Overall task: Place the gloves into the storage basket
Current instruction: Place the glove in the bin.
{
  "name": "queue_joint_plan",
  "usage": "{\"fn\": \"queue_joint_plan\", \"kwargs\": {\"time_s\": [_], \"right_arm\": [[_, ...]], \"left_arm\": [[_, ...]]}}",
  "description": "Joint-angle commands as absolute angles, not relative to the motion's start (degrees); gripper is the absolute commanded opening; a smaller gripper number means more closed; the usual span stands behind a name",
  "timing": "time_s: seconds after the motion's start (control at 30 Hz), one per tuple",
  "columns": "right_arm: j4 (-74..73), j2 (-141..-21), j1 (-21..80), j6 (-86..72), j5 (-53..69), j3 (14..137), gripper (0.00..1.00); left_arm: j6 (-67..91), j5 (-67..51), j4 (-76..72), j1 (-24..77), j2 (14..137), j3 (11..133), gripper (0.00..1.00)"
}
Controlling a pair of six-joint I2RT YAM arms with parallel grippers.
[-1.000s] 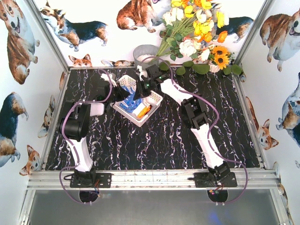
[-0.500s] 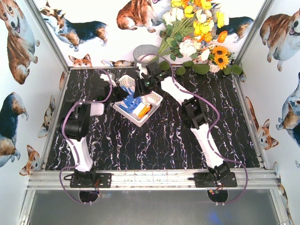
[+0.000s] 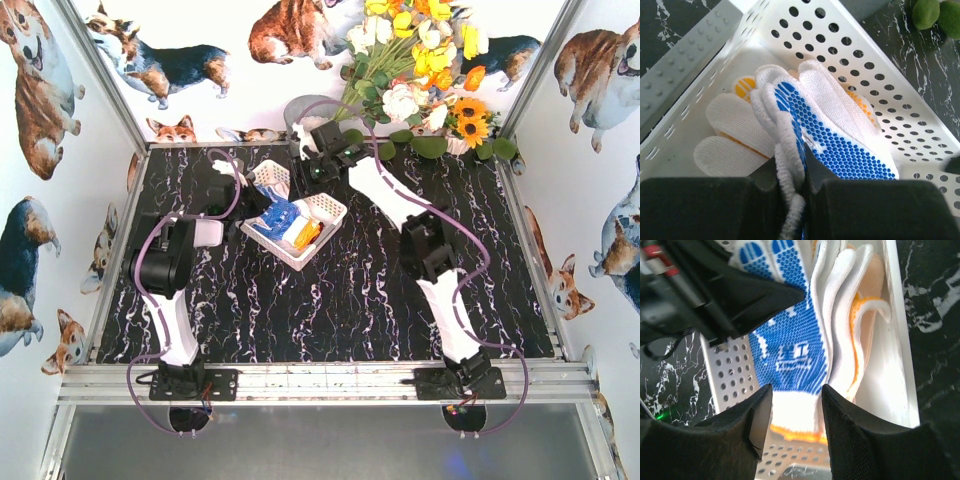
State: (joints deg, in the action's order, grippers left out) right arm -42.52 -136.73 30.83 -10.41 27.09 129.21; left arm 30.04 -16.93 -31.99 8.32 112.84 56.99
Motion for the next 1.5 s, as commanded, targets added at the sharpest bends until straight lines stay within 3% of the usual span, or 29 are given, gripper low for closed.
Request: {"fn": "queue_joint_plan", "kwargs": {"time_s": [0.0,0.27,0.8,1.27,1.47], "right_arm": [[-44.8,-127.0,33.7,-9.3,16.2,125.7,0.47],[-50.2,-125.0,36.2,-9.8,7.2,121.0,0.47],[-51.5,-129.8,36.8,-11.2,7.2,120.4,0.45],[-51.5,-132.6,36.8,-12.8,9.2,120.6,0.33],[-51.6,-133.9,36.8,-13.9,11.1,120.7,0.37]], "left_arm": [[31.8,-14.9,-34.4,7.6,115.2,57.7,0.0],[32.6,-15.7,-35.9,7.6,115.8,57.7,0.0],[32.9,-16.8,-36.4,7.6,116.2,58.1,0.0],[32.9,-17.4,-36.5,7.7,116.3,58.1,0.0],[33.0,-17.6,-36.9,7.6,116.2,58.1,0.0]]}}
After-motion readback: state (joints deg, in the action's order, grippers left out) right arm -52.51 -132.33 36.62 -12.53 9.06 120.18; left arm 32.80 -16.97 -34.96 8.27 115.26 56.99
